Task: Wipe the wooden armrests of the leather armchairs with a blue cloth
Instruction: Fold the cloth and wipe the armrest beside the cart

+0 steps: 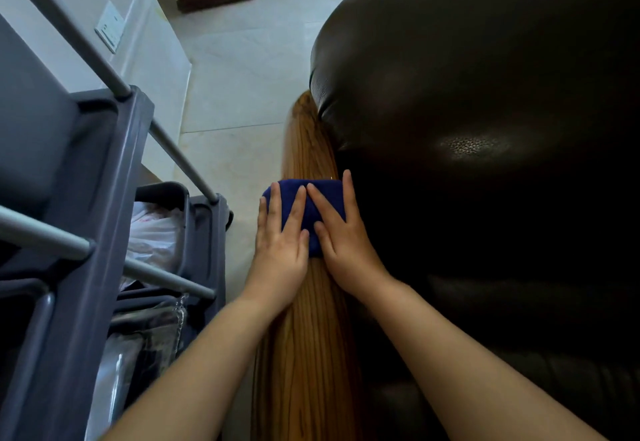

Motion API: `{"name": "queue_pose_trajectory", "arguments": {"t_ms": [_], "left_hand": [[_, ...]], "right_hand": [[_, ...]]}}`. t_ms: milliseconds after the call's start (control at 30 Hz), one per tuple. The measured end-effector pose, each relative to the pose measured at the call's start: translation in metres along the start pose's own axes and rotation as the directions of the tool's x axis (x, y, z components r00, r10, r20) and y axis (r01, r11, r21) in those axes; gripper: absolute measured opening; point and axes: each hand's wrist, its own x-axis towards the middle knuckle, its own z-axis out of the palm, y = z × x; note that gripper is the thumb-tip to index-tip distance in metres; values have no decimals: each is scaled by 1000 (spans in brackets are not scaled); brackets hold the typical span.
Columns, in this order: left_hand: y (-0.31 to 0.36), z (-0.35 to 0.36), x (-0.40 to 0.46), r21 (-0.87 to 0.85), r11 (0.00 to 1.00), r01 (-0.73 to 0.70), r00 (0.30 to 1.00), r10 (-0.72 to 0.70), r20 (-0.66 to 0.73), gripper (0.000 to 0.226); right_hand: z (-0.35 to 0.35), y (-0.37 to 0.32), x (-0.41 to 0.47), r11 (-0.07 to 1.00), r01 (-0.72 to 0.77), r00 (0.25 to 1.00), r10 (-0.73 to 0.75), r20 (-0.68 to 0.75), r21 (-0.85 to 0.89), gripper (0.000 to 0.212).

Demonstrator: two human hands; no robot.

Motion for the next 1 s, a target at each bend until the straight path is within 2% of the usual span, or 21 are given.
{"name": "queue_pose_trajectory", "arguments": {"t_ms": [100,200,267,467,600,667,833,900,1000], "left_hand": [[7,-11,12,-32,998,59,997,-58,47,61],[7,-23,2,41,998,-37,999,37,15,62],[6,-27,-4,52,995,-88,996,87,27,62],[11,-34,26,52,998,-21,997,18,71,68],[13,-40,51,100,995,6,994,-17,110,70],[14,-42,55,133,991,11,997,-22,79,67],[18,-35,32,161,987,17,995,-1,-101,48],[18,-33,17,189,982,7,993,15,-118,42],[18,-29,-14,241,971,0,997,17,-69,39]], "right_hand": [[-12,-10,10,998,-44,998,46,47,-55,51],[-27,-12,-1,970,86,996,-91,-11,-227,50],[-32,-10,-7,953,119,992,-122,6,-278,50],[-40,-14,18,974,14,1000,-10,20,-228,50],[-46,-15,38,966,-17,999,27,35,-258,51],[-44,-15,40,961,-34,999,42,25,-273,50],[-34,-25,19,952,-34,997,12,-76,-303,41],[-31,-29,3,914,-1,997,-28,-65,-406,37],[-28,-36,-28,816,37,999,-33,18,-577,31]]}}
